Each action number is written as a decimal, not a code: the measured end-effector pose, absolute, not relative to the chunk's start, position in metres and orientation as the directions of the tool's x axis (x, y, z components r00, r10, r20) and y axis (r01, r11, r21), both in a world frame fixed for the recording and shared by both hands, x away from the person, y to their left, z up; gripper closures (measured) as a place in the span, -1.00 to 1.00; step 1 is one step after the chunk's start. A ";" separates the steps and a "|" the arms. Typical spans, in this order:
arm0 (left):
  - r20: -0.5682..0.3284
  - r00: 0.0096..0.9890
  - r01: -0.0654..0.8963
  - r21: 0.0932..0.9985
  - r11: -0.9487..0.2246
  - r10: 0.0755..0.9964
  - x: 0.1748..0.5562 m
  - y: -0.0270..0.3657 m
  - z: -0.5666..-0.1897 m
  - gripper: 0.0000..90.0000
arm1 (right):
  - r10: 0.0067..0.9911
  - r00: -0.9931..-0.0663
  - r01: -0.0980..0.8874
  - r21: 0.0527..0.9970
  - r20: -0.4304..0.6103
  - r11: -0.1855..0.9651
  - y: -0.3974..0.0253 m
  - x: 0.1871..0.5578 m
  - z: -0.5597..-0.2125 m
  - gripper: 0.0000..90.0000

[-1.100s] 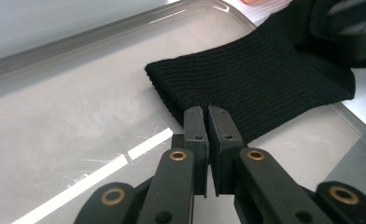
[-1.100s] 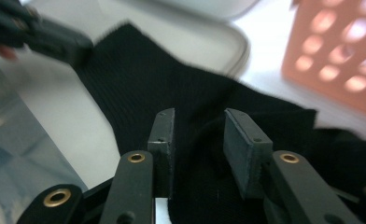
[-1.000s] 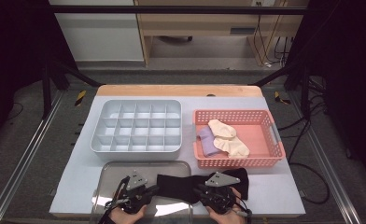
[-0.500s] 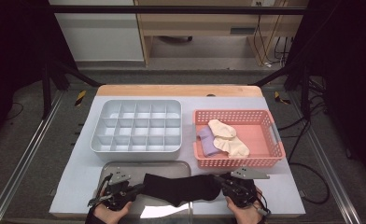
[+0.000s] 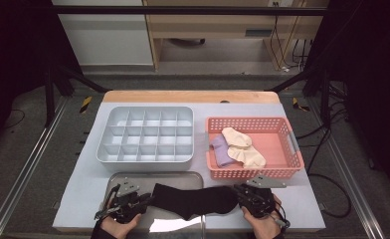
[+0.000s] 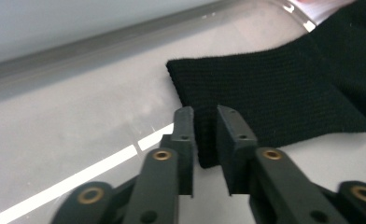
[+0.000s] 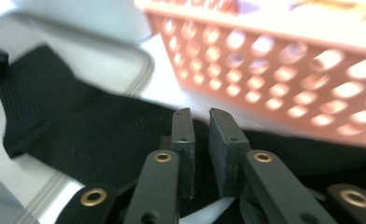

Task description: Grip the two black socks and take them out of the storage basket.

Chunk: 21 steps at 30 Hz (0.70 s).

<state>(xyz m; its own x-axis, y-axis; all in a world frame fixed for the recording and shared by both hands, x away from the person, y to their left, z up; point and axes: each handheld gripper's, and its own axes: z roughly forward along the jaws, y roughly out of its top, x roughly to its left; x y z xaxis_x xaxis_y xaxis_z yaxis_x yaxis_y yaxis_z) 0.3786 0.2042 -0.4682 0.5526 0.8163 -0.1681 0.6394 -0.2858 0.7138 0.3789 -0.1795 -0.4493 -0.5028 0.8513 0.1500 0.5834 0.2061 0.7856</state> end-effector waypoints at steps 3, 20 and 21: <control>-0.166 0.549 0.633 0.723 -0.277 0.819 0.378 0.204 -0.468 0.52 | 0.865 -0.479 0.557 0.814 0.152 0.165 -0.192 0.378 -0.440 0.70; -0.139 0.537 0.630 0.722 -0.285 0.832 0.381 0.202 -0.473 0.20 | 0.934 -0.317 0.616 0.784 0.164 0.071 -0.250 0.388 -0.452 0.48; -0.139 0.537 0.629 0.723 -0.285 0.832 0.382 0.202 -0.473 0.20 | 0.931 -0.327 0.616 0.784 0.163 0.079 -0.250 0.388 -0.453 0.48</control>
<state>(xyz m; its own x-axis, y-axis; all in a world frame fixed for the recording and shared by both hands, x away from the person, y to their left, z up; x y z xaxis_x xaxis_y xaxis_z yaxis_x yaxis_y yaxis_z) 0.3816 0.2022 -0.4734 0.5375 0.8317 -0.1393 0.6291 -0.2854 0.7230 0.3885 -0.2500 -0.4530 -0.3271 0.9309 0.1628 0.6159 0.0793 0.7838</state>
